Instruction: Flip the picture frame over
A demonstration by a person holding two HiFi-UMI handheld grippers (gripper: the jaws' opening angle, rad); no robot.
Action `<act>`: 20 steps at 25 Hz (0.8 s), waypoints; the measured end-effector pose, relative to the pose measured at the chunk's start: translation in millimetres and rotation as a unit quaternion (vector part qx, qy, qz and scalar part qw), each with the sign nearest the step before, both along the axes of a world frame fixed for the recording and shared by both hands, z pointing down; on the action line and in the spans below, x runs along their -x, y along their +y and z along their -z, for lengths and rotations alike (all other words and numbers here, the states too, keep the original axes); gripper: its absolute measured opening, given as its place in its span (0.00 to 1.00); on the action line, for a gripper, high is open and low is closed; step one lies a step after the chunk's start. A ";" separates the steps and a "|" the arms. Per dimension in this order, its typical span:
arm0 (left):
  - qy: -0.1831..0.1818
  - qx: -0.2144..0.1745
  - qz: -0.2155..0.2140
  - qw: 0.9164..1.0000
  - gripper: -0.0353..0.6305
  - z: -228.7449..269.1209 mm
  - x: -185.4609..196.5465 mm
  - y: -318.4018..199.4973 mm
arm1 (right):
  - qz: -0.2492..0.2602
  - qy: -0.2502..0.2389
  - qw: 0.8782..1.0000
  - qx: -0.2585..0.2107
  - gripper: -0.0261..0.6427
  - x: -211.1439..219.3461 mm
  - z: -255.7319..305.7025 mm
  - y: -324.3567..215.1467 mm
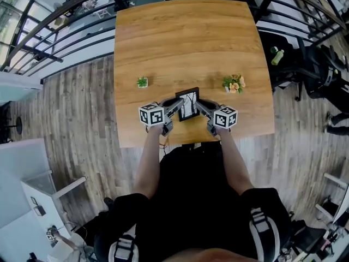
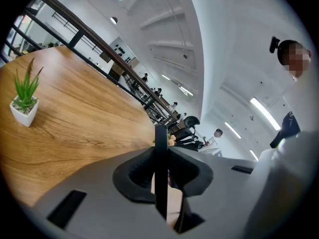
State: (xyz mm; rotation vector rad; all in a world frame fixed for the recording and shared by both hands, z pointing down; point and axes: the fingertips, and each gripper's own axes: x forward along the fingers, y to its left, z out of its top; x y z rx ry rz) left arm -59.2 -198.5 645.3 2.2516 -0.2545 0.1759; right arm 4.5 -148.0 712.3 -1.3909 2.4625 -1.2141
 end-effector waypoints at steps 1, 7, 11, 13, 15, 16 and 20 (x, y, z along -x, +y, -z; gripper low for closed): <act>-0.009 0.000 0.008 1.000 0.18 -4.9 0.3 -3.5 | -0.002 0.007 1.000 0.005 0.17 0.1 -2.4 -2.4; -0.061 -0.001 0.034 0.998 0.18 -29.6 -0.3 -19.2 | -0.016 0.036 0.999 0.035 0.17 -0.5 -15.8 -11.2; -0.085 0.001 0.045 0.995 0.19 -46.9 -4.3 -27.3 | -0.033 0.053 0.997 0.053 0.17 -5.3 -28.4 -15.9; -0.094 0.006 0.048 0.994 0.19 -57.6 -7.9 -29.0 | -0.039 0.059 0.995 0.065 0.17 -8.9 -37.0 -16.2; -0.109 0.004 0.051 0.993 0.20 -66.9 -9.0 -29.3 | -0.042 0.066 0.994 0.075 0.17 -10.2 -44.2 -14.9; -0.119 -0.001 0.054 0.991 0.21 -70.5 -8.8 -29.9 | -0.044 0.070 0.993 0.079 0.17 -10.4 -46.7 -14.6; -0.158 -0.025 0.055 0.986 0.24 -82.0 -11.8 -32.3 | -0.046 0.090 0.991 0.089 0.17 -13.9 -56.0 -14.7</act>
